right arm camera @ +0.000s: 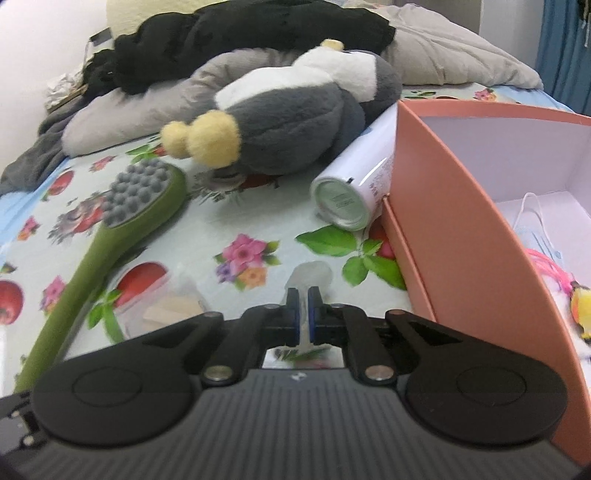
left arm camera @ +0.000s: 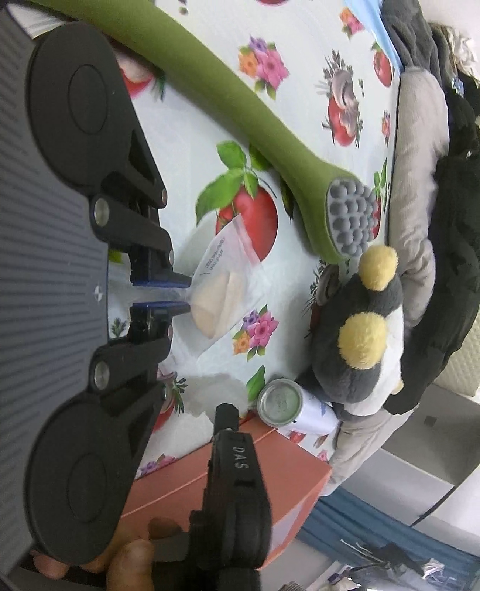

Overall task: Organize soft objects
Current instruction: 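Grasp the clear sponge bag with the left tool while the right tool holds the clear piece, then lift the sponge bag with the left tool while the right tool carries the clear piece to the box, then lower the sponge bag and clear piece into the pink box and open both tools, then withdraw both tools up from the pink box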

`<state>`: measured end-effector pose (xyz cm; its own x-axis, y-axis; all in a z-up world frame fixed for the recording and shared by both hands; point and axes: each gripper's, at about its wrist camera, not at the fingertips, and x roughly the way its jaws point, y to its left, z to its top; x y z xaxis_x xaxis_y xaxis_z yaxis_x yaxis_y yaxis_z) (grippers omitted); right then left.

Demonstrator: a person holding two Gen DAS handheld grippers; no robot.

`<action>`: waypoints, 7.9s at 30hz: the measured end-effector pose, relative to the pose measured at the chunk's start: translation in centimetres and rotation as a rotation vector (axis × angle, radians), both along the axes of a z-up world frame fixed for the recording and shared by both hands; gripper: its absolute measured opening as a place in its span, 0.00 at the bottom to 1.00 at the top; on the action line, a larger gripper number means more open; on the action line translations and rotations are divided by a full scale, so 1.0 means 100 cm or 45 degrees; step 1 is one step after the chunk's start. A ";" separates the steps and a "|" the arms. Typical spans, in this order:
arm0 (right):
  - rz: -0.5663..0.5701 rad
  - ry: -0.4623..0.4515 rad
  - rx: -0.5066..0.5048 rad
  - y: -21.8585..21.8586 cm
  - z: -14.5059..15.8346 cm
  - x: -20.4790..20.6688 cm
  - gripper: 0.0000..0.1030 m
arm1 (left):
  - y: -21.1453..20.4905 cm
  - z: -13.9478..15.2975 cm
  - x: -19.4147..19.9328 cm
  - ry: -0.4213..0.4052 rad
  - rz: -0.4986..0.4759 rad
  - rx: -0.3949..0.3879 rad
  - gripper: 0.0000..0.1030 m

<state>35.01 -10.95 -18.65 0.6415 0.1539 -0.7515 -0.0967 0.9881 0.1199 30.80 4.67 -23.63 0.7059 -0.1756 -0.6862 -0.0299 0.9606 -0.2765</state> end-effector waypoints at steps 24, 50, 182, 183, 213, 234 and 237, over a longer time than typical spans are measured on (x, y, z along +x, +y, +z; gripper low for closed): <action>0.241 0.077 -0.071 0.001 0.032 -0.153 0.08 | 0.017 0.028 -0.168 0.134 0.004 -0.105 0.08; 0.314 0.089 -0.038 -0.006 -0.002 -0.195 0.48 | 0.026 0.032 -0.193 0.325 0.384 -0.260 0.62; -0.194 -0.187 0.082 -0.240 0.161 -0.212 0.20 | -0.252 0.182 -0.072 0.070 -0.478 -0.068 0.31; -0.198 -0.177 0.085 -0.242 0.159 -0.205 0.20 | -0.256 0.179 -0.064 0.082 -0.489 -0.063 0.31; -0.179 0.117 0.147 -0.271 0.055 -0.021 0.48 | -0.287 0.086 0.118 0.272 -0.471 0.025 0.59; -0.209 -0.131 0.155 -0.253 0.151 -0.104 0.48 | -0.247 0.204 0.019 0.019 -0.480 -0.002 0.59; -0.210 -0.181 0.155 -0.247 0.170 -0.125 0.48 | -0.239 0.223 -0.007 -0.028 -0.486 -0.004 0.59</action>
